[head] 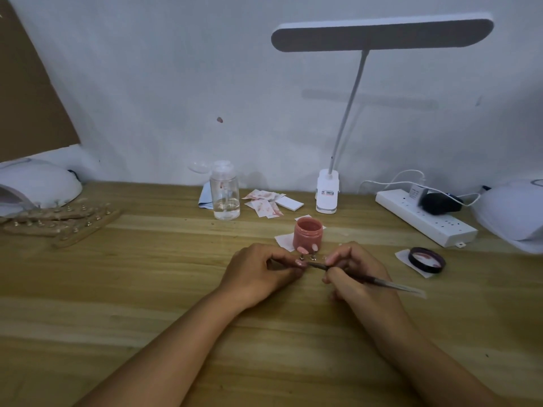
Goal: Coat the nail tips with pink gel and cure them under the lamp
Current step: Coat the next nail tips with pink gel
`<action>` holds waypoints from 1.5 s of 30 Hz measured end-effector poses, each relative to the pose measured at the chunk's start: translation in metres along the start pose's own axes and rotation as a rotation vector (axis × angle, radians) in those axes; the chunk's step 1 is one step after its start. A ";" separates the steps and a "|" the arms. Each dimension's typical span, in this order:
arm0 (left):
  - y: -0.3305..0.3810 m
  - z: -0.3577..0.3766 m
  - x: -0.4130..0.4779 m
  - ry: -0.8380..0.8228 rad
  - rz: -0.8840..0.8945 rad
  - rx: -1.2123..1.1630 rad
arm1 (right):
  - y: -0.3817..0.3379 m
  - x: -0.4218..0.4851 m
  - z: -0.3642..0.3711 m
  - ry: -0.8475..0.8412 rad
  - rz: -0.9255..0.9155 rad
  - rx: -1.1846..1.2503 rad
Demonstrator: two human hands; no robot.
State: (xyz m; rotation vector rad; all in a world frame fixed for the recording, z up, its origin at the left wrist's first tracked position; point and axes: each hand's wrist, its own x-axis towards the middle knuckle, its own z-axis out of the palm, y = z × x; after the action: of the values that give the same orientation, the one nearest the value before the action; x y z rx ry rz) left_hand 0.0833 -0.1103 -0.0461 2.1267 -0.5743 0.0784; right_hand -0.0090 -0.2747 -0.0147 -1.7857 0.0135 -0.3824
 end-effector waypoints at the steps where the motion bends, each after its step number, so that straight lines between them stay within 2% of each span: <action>1: 0.000 0.000 0.000 -0.001 0.002 0.001 | 0.000 0.000 0.000 -0.002 -0.004 -0.003; 8: 0.000 0.000 0.000 -0.008 0.027 0.028 | -0.001 0.000 -0.003 0.013 0.009 0.081; 14: 0.001 0.000 -0.001 -0.015 0.055 0.087 | -0.001 -0.002 -0.001 -0.080 -0.017 0.010; 23: 0.000 0.000 0.000 -0.012 0.030 0.040 | -0.001 -0.001 -0.002 -0.013 -0.018 -0.022; 45: -0.002 0.000 0.001 -0.008 0.011 0.009 | -0.001 -0.003 -0.001 -0.059 -0.037 -0.060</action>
State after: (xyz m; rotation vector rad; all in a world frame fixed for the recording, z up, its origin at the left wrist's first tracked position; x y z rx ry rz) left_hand 0.0848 -0.1094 -0.0472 2.1333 -0.5915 0.0783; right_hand -0.0119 -0.2745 -0.0140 -1.8577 -0.0503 -0.3596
